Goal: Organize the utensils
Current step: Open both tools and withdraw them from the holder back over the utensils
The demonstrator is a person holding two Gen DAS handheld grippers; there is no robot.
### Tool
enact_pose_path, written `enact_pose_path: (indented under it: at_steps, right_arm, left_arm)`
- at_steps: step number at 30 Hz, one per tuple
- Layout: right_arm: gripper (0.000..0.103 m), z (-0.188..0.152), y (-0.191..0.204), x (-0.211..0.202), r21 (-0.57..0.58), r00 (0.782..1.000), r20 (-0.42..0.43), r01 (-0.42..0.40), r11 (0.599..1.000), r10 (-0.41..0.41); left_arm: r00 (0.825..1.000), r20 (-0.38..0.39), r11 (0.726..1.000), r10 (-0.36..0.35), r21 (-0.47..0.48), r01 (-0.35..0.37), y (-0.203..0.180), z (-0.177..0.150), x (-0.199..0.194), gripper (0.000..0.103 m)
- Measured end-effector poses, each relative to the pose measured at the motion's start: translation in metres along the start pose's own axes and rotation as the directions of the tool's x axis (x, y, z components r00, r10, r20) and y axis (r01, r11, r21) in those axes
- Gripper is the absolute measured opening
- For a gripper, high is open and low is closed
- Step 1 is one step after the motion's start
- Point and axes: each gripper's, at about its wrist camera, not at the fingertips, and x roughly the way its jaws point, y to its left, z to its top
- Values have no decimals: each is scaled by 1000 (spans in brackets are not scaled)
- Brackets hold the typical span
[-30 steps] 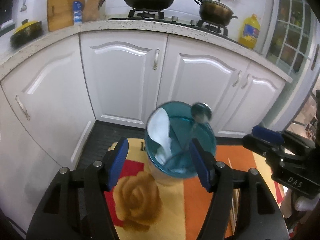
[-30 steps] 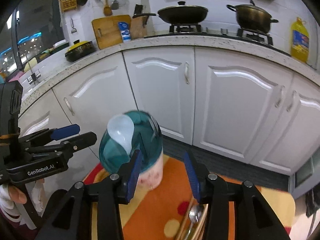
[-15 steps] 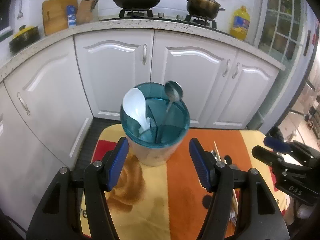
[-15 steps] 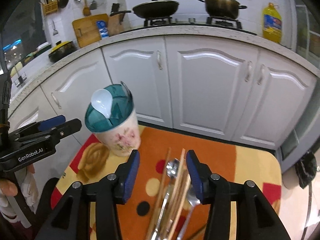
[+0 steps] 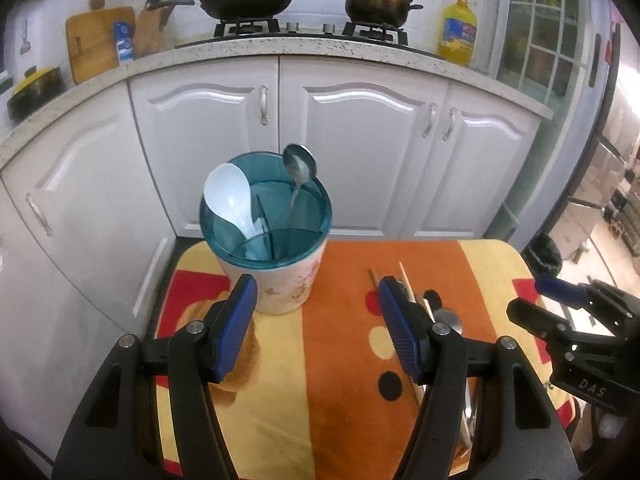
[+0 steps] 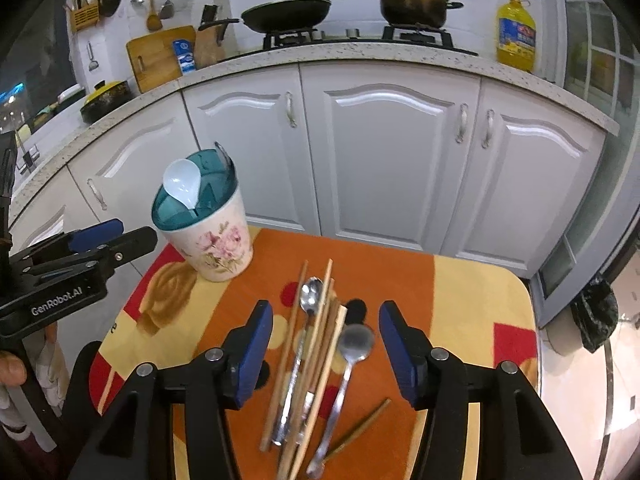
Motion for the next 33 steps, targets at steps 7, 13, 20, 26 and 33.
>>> enact_pose_path:
  at_steps: [7, 13, 20, 26, 33]
  right_arm:
    - [53, -15, -17, 6, 37, 999, -43, 24, 999, -23]
    - [54, -25, -26, 14, 53, 997, -74, 32, 998, -28]
    - [54, -30, -30, 27, 68, 995, -102, 23, 997, -16]
    - [54, -31, -31, 32, 68, 993, -119, 25, 997, -17]
    - [54, -30, -29, 34, 65, 993, -118, 27, 998, -20]
  left_arm:
    - [999, -30, 1000, -16, -13, 16, -4, -6, 9, 63]
    - [996, -50, 997, -76, -31, 74, -6, -12, 13, 63]
    - [995, -69, 997, -75, 2, 75, -12, -19, 20, 63]
    - [995, -85, 998, -56, 26, 58, -17, -23, 28, 63]
    - [994, -94, 998, -62, 26, 64, -19, -23, 35, 63]
